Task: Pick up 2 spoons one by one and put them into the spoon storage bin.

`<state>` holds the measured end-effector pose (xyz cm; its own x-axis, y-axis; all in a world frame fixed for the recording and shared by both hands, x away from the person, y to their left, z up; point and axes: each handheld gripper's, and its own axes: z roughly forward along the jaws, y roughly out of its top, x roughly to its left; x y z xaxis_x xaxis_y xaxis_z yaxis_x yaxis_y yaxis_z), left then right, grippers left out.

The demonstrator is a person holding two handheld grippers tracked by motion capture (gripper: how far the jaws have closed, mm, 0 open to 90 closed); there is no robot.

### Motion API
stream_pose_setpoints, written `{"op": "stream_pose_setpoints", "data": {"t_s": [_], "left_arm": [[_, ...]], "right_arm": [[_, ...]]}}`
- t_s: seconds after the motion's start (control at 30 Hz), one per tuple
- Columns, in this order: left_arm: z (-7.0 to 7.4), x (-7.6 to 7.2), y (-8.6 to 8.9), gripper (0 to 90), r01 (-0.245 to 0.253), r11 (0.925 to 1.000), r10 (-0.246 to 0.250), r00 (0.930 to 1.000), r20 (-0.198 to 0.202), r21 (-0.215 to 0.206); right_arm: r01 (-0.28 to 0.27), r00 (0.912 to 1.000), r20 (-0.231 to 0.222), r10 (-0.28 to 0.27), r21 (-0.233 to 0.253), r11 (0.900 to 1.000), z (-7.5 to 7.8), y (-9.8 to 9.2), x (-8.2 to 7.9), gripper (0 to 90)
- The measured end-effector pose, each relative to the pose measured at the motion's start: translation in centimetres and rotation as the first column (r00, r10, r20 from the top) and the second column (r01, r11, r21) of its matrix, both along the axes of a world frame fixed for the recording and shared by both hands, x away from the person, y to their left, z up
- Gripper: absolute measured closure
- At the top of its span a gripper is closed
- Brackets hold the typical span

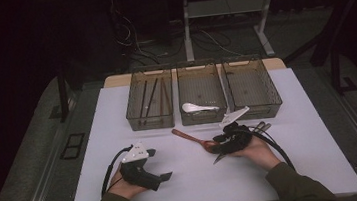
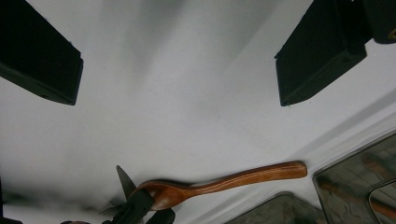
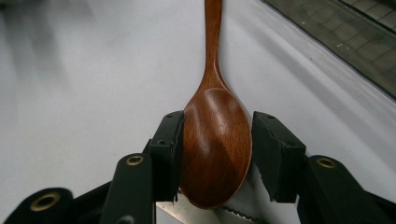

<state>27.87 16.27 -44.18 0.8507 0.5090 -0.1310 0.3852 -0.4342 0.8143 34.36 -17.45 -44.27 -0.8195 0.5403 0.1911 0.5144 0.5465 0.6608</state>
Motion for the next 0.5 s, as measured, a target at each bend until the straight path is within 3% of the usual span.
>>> {"op": "stream_pose_setpoints", "data": {"t_s": [0.3, 0.5], "left_arm": [[-0.06, -0.03, -0.09, 0.0, 0.003, 1.0000, -0.003, 1.0000, -0.005, 0.004], [-0.07, -0.04, -0.10, 0.0, 0.005, 1.0000, -0.005, 1.0000, -0.007, 0.005]], "right_arm": [[-0.030, 0.9993, 0.019, 0.031, -0.035, 0.999, -0.11, 0.51, -0.35, 55.4], [-0.048, 0.9981, 0.036, 0.049, -0.053, 0.997, 0.01, 0.85, -0.68, 61.0]]}}
